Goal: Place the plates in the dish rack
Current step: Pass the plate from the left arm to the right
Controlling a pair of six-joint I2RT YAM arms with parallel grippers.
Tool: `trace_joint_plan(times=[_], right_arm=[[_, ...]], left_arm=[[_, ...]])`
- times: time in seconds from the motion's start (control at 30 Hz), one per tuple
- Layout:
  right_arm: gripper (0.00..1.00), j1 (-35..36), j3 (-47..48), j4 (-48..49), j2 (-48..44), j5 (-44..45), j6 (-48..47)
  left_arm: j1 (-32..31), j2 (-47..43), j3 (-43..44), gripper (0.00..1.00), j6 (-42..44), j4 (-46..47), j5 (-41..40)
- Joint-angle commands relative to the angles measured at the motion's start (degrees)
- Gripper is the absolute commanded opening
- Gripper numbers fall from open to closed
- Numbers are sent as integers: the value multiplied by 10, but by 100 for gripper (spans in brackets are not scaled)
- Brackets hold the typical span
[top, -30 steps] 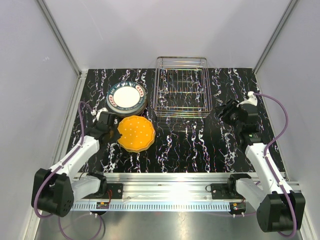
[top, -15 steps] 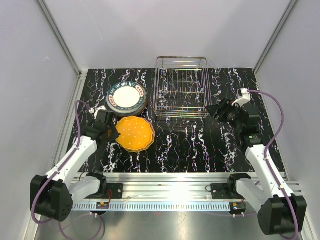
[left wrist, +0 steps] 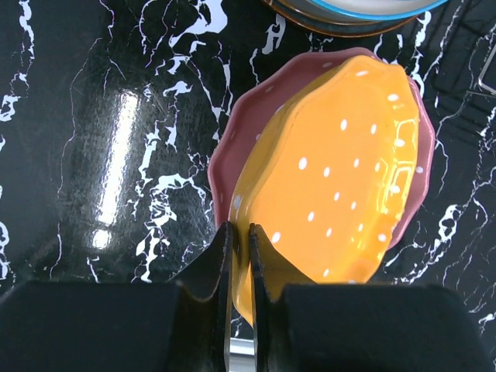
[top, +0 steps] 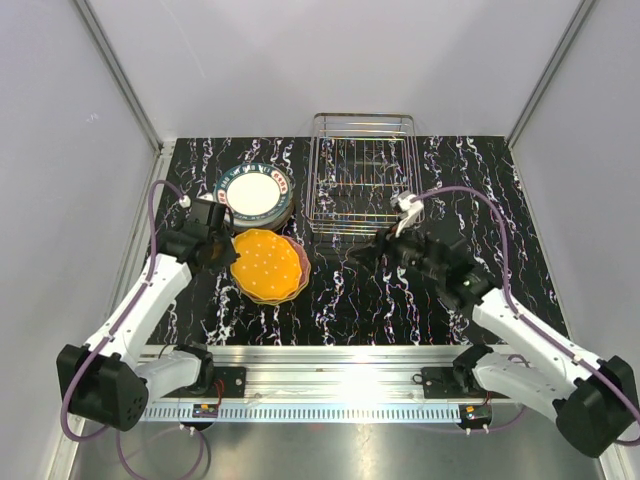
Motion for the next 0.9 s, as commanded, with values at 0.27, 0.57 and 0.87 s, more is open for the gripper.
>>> trace_joint_plan(times=[0.27, 0.57, 0.87], right_arm=[[68, 354, 37, 138, 89, 290, -146], [72, 461, 93, 258, 266, 429, -225], [76, 493, 165, 280, 388, 452, -265]], left_arm=[[-1, -9, 61, 0, 2, 5, 25], [-1, -1, 86, 0, 3, -12, 29], [-1, -3, 93, 0, -10, -28, 24]])
